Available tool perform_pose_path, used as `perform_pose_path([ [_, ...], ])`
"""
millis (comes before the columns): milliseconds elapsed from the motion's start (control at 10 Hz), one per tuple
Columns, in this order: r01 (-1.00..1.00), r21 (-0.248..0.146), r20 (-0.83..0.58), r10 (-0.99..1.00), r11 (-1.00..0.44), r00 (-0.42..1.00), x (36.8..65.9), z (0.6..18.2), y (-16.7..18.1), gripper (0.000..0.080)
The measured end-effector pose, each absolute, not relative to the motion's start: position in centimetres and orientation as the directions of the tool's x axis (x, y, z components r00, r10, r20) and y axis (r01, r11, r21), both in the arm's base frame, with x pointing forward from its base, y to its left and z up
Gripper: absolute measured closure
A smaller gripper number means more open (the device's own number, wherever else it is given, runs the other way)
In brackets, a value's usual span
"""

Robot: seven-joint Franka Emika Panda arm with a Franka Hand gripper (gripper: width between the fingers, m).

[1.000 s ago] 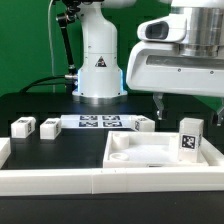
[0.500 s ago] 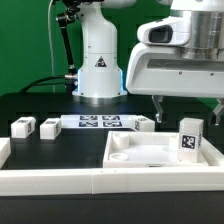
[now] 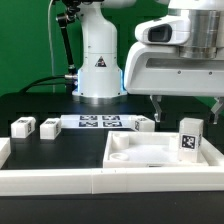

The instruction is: Assemble square table

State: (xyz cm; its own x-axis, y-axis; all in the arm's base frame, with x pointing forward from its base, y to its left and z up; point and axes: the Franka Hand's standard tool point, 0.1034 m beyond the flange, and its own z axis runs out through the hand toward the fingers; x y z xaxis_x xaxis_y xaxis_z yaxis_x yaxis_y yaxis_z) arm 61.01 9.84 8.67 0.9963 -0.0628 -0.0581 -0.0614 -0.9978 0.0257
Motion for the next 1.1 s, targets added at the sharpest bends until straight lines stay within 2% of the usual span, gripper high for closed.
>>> perform_pose_path([
  [200,-0.050,0.030,-0.056,-0.051,-0.998,0.997,58.5,8.0,11.6,0.0150],
  [600,-0.033,0.022,-0.043,-0.034,-0.999,0.998,53.8,7.5,12.8,0.0150],
  [900,-0.010,0.022,-0.061,-0.011,-1.000,0.998,52.0,7.2,12.8,0.0150],
  [1100,0.103,0.015,-0.073,0.101,-0.995,0.992,50.8,6.9,12.4,0.0150],
])
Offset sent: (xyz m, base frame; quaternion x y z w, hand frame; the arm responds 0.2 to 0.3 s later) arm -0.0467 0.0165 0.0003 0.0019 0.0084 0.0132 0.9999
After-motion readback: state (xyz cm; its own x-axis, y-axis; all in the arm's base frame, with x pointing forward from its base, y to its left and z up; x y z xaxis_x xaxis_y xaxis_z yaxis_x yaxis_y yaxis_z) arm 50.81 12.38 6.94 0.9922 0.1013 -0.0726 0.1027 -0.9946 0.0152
